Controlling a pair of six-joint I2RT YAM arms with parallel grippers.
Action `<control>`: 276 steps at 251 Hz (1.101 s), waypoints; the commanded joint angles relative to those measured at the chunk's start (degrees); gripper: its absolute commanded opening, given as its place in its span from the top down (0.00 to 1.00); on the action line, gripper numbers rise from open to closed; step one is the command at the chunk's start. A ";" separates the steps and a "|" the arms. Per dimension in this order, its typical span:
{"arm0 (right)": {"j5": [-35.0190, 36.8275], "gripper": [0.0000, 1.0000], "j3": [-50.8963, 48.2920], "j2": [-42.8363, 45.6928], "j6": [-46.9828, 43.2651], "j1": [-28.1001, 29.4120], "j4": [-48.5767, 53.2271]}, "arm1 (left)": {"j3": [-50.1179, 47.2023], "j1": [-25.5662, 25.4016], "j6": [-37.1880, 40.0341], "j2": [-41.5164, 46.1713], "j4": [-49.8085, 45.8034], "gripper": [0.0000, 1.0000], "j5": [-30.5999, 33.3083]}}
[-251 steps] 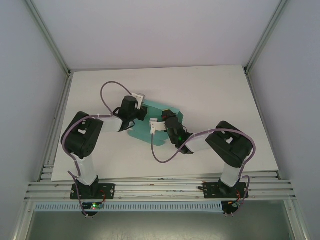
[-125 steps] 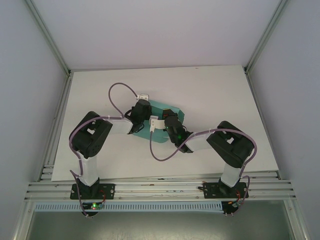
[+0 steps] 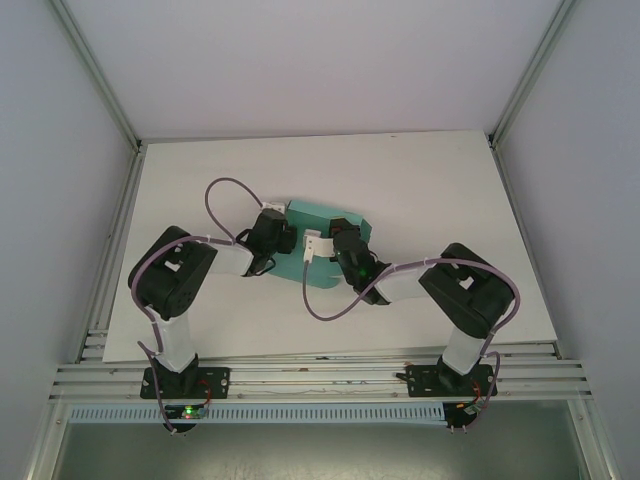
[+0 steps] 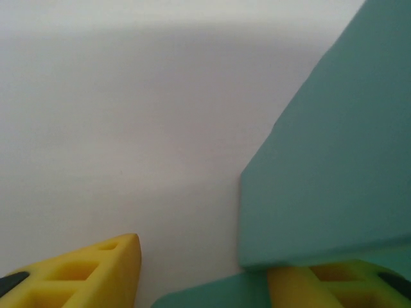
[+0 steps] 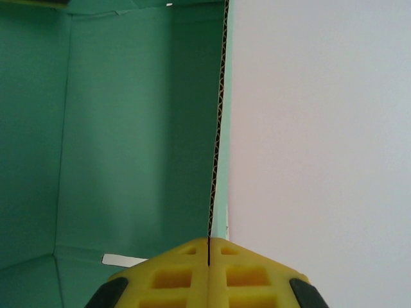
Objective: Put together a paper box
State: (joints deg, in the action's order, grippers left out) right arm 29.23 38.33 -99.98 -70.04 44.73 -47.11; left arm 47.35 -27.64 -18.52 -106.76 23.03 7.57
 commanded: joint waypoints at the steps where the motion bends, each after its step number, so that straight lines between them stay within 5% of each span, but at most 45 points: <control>1: -1.63 1.00 -1.77 0.81 1.93 -0.43 5.84 | -0.44 0.73 0.14 3.72 -0.93 0.47 -1.97; 39: -1.64 1.00 -1.38 0.80 2.13 -0.43 6.66 | -2.77 0.81 2.25 6.61 3.16 0.33 -7.58; 94: -1.98 1.00 -0.99 1.10 3.32 -0.43 6.94 | -1.07 0.93 3.14 7.68 1.23 0.34 -3.18; 140: -2.94 1.00 -0.56 1.21 5.03 -0.46 7.68 | 2.36 0.91 2.87 4.07 1.55 0.55 -0.41; 188: -3.22 1.00 0.23 1.67 5.72 -0.52 9.64 | 3.87 0.79 3.21 1.83 5.27 0.70 -4.08; 217: -2.73 1.00 1.16 2.24 6.90 -0.78 10.69 | 4.33 0.78 3.80 1.51 4.97 1.00 -2.63; 276: -0.01 0.46 2.18 11.13 19.08 -0.35 10.59 | 3.09 0.83 1.52 5.73 1.99 1.00 -0.77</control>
State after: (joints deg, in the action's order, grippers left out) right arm 28.03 40.29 -95.33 -60.01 44.75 -38.46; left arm 50.19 -27.38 -14.85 -104.49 25.76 4.56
